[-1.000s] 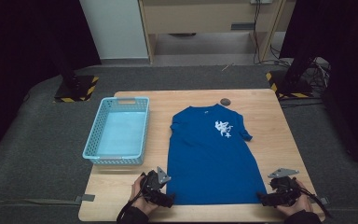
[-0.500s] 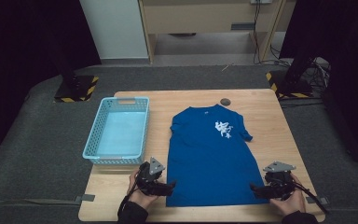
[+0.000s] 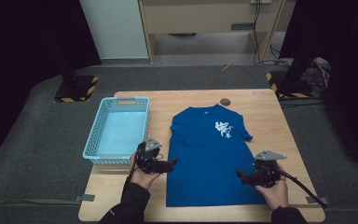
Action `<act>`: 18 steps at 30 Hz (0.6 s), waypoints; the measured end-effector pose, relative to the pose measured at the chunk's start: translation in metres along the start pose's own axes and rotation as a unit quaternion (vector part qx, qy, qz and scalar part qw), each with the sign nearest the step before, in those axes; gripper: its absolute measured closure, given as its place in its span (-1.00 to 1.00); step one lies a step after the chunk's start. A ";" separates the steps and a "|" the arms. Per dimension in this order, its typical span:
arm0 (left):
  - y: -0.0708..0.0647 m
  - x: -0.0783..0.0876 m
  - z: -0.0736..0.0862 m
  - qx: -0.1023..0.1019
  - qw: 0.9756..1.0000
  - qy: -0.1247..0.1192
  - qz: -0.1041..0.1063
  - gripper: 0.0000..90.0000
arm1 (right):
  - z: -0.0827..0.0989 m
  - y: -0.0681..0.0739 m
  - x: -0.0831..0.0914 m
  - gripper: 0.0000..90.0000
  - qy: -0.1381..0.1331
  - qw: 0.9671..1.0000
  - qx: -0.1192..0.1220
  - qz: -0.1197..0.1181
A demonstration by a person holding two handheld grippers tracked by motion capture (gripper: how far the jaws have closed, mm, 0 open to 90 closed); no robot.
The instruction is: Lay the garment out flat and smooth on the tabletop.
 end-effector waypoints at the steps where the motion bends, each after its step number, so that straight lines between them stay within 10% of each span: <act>1: 0.001 -0.003 -0.004 0.000 1.000 -0.003 -0.003 -0.78 | -0.001 0.001 -0.004 -0.89 0.000 1.000 -0.002 -0.005; 18: 0.036 -0.061 -0.064 0.021 0.998 -0.025 -0.056 -0.71 | 0.014 0.006 -0.040 -0.87 0.060 0.998 0.037 -0.009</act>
Point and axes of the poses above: each handheld gripper's, and its own axes: x roughly backward along the jaws, z roughly out of its underside, y roughly to its left, the point moved 8 cm from there along -x, roughly forward along the jaws, and after that the axes turned 7 degrees about x, right-handed, at the moved point
